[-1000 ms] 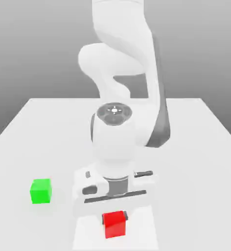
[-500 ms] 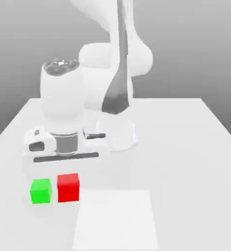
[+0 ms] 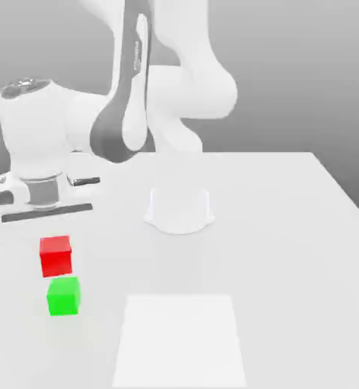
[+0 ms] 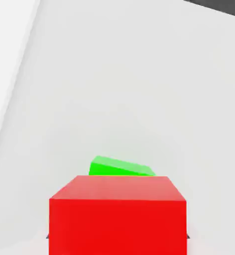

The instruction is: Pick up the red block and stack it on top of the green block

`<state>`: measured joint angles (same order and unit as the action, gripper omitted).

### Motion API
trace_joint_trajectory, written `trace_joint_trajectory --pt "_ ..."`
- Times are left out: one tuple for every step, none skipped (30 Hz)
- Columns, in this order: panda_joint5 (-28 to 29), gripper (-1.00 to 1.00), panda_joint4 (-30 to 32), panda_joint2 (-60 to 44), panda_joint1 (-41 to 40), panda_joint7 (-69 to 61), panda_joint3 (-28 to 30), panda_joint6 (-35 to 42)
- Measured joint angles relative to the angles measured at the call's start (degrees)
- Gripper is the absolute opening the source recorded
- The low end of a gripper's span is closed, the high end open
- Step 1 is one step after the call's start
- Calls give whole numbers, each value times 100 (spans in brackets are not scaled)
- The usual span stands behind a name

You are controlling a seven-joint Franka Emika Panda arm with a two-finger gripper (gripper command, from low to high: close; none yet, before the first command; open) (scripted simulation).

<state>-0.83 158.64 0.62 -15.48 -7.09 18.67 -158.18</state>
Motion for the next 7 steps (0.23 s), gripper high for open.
trace_joint_trajectory --pt "-112 -100 -4 -122 -1 -82 -26 -111" --pt "-229 -100 -7 -247 -1 -166 -51 -225" --pt "-349 -100 -9 -375 -18 -251 -90 -341" --pt "-471 -100 -9 -506 -44 -338 -138 -460" --pt "-591 -100 -8 -639 -83 -423 -197 -581" --pt "-670 100 -7 -727 -108 -478 -236 -660" --pt "-670 100 -7 -727 -109 -478 -236 -660"
